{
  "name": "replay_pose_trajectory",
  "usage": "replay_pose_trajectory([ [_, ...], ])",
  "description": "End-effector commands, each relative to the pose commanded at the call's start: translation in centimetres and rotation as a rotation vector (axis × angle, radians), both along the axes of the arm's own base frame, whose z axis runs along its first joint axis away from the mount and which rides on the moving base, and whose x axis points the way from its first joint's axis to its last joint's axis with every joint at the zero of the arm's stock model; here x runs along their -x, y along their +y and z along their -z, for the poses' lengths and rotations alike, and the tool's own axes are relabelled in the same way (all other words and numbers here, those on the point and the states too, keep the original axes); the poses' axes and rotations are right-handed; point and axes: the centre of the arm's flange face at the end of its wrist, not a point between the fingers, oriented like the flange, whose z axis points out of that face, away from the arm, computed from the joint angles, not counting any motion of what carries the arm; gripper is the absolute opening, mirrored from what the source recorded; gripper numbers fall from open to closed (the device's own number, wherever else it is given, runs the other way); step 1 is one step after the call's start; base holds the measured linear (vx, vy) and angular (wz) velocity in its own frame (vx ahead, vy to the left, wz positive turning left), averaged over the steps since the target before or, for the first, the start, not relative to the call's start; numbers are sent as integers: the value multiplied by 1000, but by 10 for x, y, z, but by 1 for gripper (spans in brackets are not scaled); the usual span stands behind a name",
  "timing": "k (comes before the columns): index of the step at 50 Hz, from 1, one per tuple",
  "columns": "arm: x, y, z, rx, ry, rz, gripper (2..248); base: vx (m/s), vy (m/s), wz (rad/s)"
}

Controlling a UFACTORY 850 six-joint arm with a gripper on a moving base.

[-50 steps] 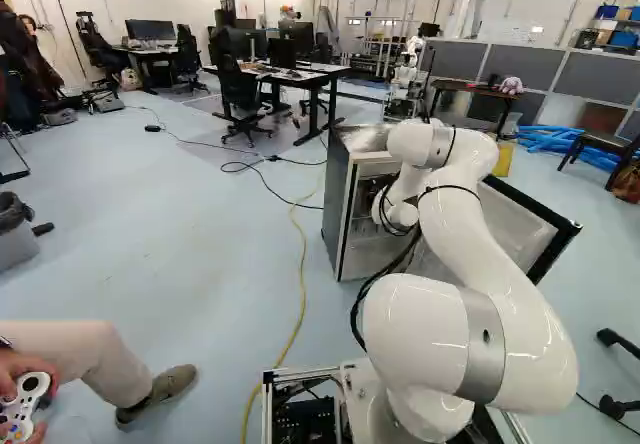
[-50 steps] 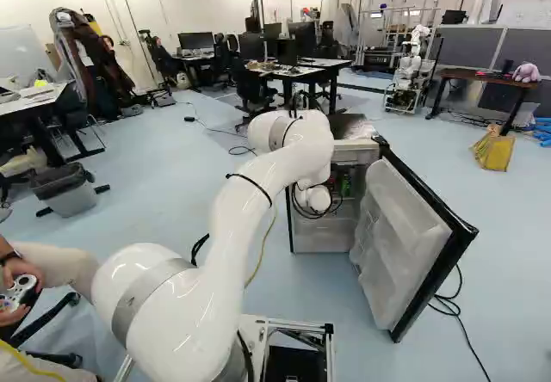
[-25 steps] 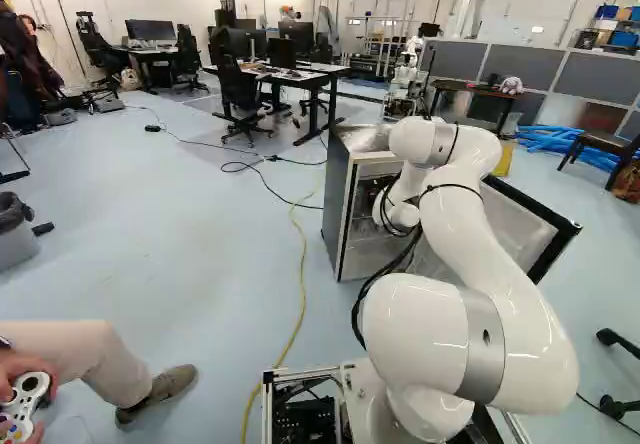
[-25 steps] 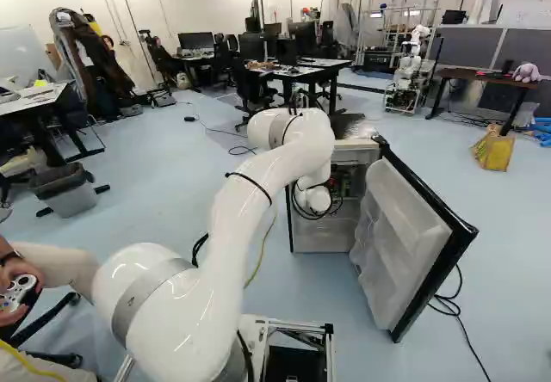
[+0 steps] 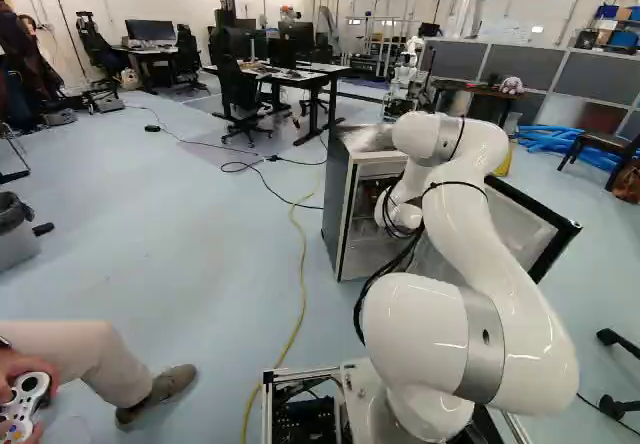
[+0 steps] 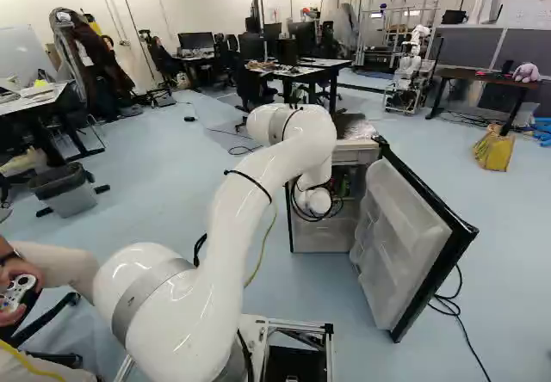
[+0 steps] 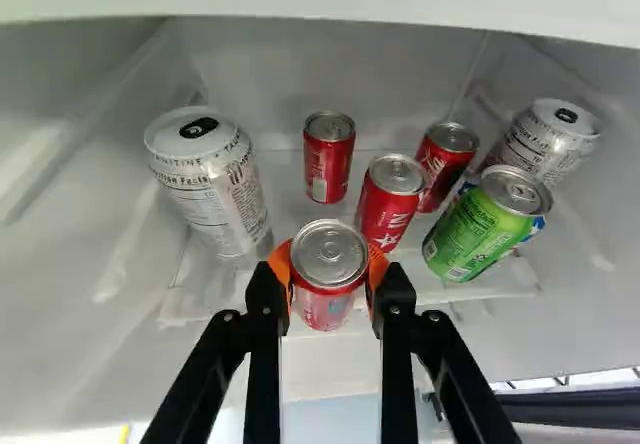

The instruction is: Grab a drink from the fridge

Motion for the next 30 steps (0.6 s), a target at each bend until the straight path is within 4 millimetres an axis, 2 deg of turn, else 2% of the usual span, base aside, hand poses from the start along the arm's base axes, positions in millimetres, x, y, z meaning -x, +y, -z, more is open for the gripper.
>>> replay_pose_trajectory([
  [30, 34, 2, -46, -9, 19, 20, 93, 0, 0, 0],
])
